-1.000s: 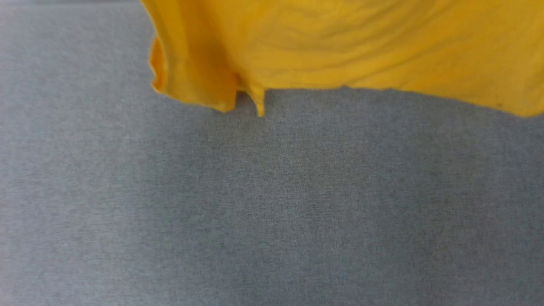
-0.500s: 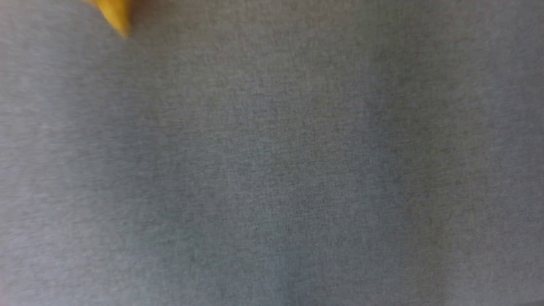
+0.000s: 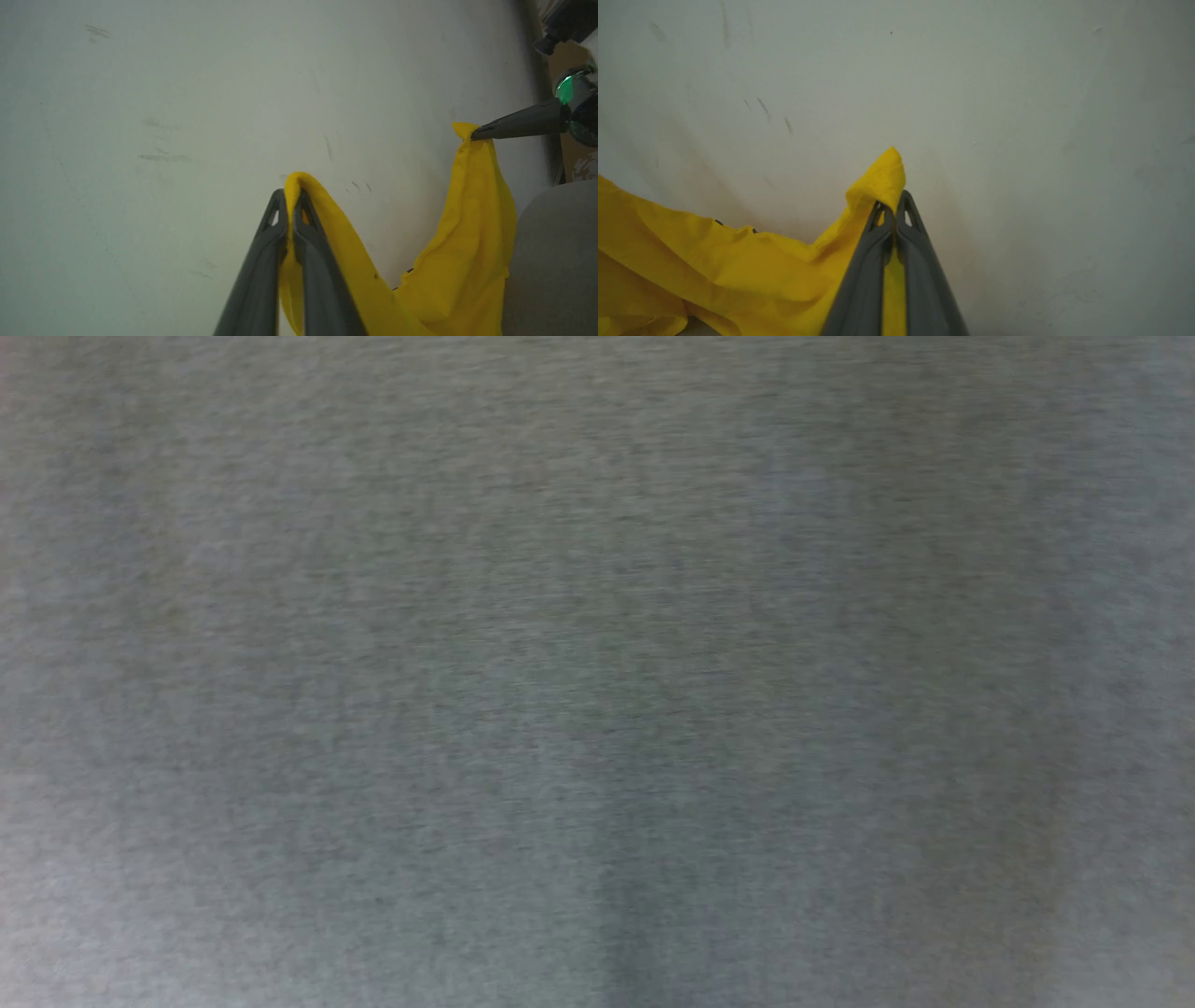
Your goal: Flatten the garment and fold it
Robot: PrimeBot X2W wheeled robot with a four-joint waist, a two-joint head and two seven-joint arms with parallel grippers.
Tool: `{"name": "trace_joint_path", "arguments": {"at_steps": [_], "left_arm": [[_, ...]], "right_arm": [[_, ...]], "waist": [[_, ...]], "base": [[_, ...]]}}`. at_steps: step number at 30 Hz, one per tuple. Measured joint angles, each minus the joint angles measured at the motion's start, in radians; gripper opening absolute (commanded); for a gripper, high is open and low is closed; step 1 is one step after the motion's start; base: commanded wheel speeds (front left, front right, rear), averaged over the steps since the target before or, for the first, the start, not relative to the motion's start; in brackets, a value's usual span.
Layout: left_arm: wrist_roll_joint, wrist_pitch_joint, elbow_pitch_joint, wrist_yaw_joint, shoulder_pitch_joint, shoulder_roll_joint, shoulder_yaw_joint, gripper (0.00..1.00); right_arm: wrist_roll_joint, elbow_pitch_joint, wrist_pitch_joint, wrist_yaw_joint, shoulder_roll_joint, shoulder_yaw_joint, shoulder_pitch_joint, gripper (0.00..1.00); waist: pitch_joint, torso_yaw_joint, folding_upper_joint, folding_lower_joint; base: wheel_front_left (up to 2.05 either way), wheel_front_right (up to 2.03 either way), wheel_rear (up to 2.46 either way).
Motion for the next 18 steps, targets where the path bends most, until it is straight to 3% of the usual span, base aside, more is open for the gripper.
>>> {"name": "trace_joint_path", "arguments": {"at_steps": [5,9,12,18], "left_arm": [[-0.116,0.007,-0.188,0.034,0.205,0.011,0.007,0.0],[-0.184,0.033,-0.334,0.104,0.381,0.053,0.013,0.0],[-0.207,0.032,-0.426,0.159,0.509,0.09,0.015,0.0],[-0.216,0.017,-0.545,0.285,0.807,0.165,-0.018,0.0]], "right_arm": [[0.13,-0.191,0.029,0.0,-0.082,-0.014,0.203,0.0],[0.196,-0.352,0.06,0.0,-0.105,-0.09,0.424,0.0],[0.219,-0.452,0.07,0.0,-0.102,-0.159,0.592,0.0],[0.226,-0.568,0.07,0.0,-0.03,-0.275,0.893,0.0]], "waist": [[0.002,0.05,0.0,0.0],[-0.035,0.078,0.0,-0.0003],[-0.071,0.091,0.0,-0.0004],[-0.155,0.106,0.0,-0.0004]], "base": [[0.0,0.0,0.0],[0.0,0.0,0.0],[0.0,0.0,0.0],[0.0,0.0,0.0]]}}
